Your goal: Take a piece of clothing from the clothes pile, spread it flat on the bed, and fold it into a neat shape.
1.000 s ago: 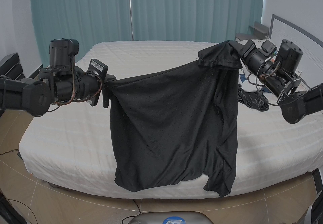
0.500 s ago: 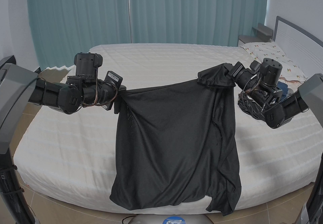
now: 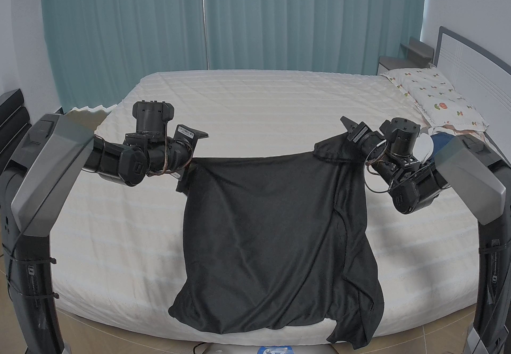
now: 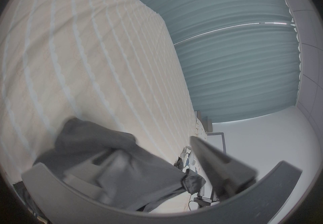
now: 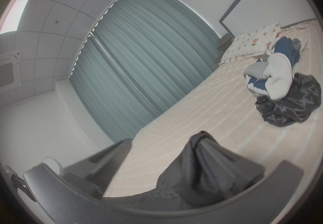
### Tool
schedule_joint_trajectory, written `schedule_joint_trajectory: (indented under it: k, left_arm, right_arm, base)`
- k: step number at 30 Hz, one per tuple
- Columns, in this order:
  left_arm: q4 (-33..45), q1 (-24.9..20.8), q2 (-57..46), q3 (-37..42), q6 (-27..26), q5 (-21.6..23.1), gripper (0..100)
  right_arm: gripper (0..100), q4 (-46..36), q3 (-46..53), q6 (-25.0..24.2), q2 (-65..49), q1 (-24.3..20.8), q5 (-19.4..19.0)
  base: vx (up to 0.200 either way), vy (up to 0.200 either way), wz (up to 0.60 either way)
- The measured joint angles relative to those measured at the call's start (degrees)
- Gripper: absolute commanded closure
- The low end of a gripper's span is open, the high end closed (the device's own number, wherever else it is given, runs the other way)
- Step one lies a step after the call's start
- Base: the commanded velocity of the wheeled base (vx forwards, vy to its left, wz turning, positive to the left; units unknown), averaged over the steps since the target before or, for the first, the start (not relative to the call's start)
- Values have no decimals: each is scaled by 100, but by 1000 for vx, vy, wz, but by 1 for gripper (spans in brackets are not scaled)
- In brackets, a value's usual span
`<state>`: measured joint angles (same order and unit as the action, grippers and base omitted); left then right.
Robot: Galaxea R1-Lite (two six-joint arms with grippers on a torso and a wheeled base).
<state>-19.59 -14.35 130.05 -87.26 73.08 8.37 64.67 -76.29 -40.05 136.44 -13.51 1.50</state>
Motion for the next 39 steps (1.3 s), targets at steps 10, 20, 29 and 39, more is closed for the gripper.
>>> schedule_joint_trajectory:
  k: [10,20,29,39]
  left_arm:
    - [-77,104,595,-105,40,-436,0]
    - [-82,297,794,-28,-241,-461,0]
    - [-101,471,590,766,-411,-224,0]
    - [-528,457,-218,2817,-712,133,0]
  right_arm:
    - [0,-536,35,825,837,144,158]
    - [0,-700,151,1349,1125,483,550]
    - [0,-262,835,1378,913,621,362]
    - [0,-145,2014,1367,328,469,307]
  base:
    - [0,0,0]
    - [0,0,0]
    - [0,0,0]
    - [0,0,0]
